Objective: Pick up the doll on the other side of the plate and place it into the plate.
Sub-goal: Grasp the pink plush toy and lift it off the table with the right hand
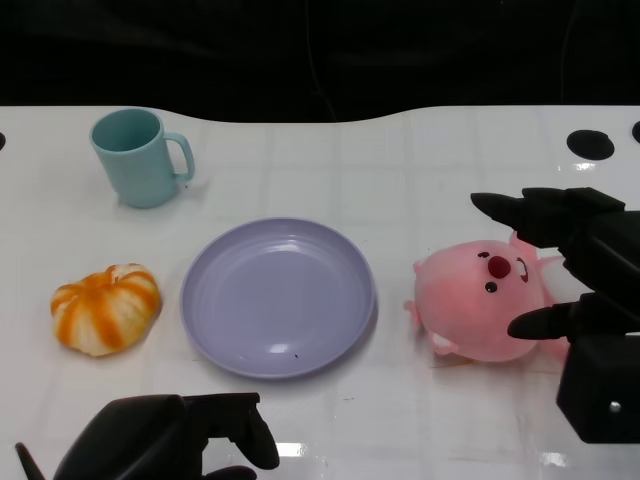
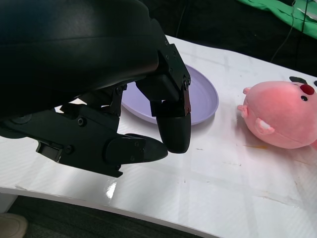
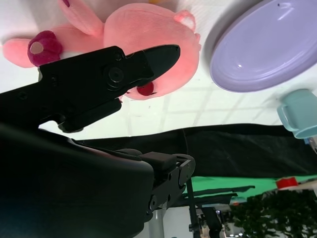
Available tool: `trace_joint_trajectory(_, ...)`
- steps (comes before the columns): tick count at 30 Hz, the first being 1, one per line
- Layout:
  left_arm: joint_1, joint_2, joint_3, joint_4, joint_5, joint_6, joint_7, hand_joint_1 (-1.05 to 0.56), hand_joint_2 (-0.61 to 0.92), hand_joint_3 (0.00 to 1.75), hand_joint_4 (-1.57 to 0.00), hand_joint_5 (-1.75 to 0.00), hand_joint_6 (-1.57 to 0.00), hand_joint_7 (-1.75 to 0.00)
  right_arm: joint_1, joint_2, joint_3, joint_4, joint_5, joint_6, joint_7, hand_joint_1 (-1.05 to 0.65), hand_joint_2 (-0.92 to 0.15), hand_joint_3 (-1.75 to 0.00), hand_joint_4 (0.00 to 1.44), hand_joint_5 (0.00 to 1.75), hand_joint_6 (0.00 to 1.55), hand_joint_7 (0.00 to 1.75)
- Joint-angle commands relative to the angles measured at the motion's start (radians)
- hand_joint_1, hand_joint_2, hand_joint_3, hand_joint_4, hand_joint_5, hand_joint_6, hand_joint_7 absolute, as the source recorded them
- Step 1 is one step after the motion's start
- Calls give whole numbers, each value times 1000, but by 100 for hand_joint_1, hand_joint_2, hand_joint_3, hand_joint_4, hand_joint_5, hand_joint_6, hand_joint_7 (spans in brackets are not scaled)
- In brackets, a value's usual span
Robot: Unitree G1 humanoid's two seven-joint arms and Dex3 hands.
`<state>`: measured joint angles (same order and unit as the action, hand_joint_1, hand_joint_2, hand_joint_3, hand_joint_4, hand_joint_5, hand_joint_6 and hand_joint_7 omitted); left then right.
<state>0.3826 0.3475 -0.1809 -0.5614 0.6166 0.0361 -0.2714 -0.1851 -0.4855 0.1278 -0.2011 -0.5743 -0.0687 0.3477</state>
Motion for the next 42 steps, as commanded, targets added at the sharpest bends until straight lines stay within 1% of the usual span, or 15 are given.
trace_joint_trajectory(1,2,6,2,-12,8,12,-5,-29,92,38,-64,-158,-72,-96,-48,-21,20,24,-35,34,17,-70,-81,0,0,15,14,1)
trace_joint_trajectory(5,4,5,-1,-19,14,19,-8,-29,92,38,-63,-159,-72,-96,-93,-25,57,70,-75,58,40,-72,-83,-1,0,13,13,0)
trace_joint_trajectory(9,4,2,-4,-17,11,14,-2,-29,92,38,-63,-158,-72,-96,-132,-16,97,133,-99,73,50,-72,-83,-1,0,12,13,0)
trace_joint_trajectory(19,12,-3,-15,-34,17,24,-3,-30,92,38,-64,-157,-72,-95,-222,2,192,331,-118,54,42,-76,-85,-1,0,11,11,0)
trace_joint_trajectory(22,15,-4,-16,-39,18,25,-3,-30,92,38,-65,-159,-72,-96,-253,17,219,409,-125,39,18,-77,-86,-1,2,12,13,1)
trace_joint_trajectory(28,19,-3,-19,-48,21,29,-4,-30,92,38,-63,-159,-71,-97,-329,55,282,579,-158,27,-20,-82,-89,-1,2,13,10,0)
trace_joint_trajectory(33,20,-1,-20,-49,24,26,-2,-30,92,37,-65,-158,-71,-97,-385,89,311,714,-155,10,-51,-82,-90,-1,3,14,10,0)
trace_joint_trajectory(36,24,-3,-22,-53,31,32,-2,-30,92,37,-65,-159,-71,-98,-411,101,331,795,-158,-15,-75,-83,-91,-1,6,15,12,1)
trace_joint_trajectory(39,30,-6,-24,-55,39,32,1,-31,92,38,-64,-160,-71,-98,-425,107,349,851,-163,-36,-109,-79,-90,0,14,17,21,4)
trace_joint_trajectory(41,34,-8,-24,-58,42,32,3,-31,92,38,-64,-161,-71,-99,-427,111,354,864,-163,-40,-131,-70,-90,0,30,18,35,5)
trace_joint_trajectory(42,35,-8,-23,-58,43,32,3,-31,92,38,-63,-161,-71,-99,-425,114,351,870,-159,-44,-149,-67,-90,0,35,17,39,4)
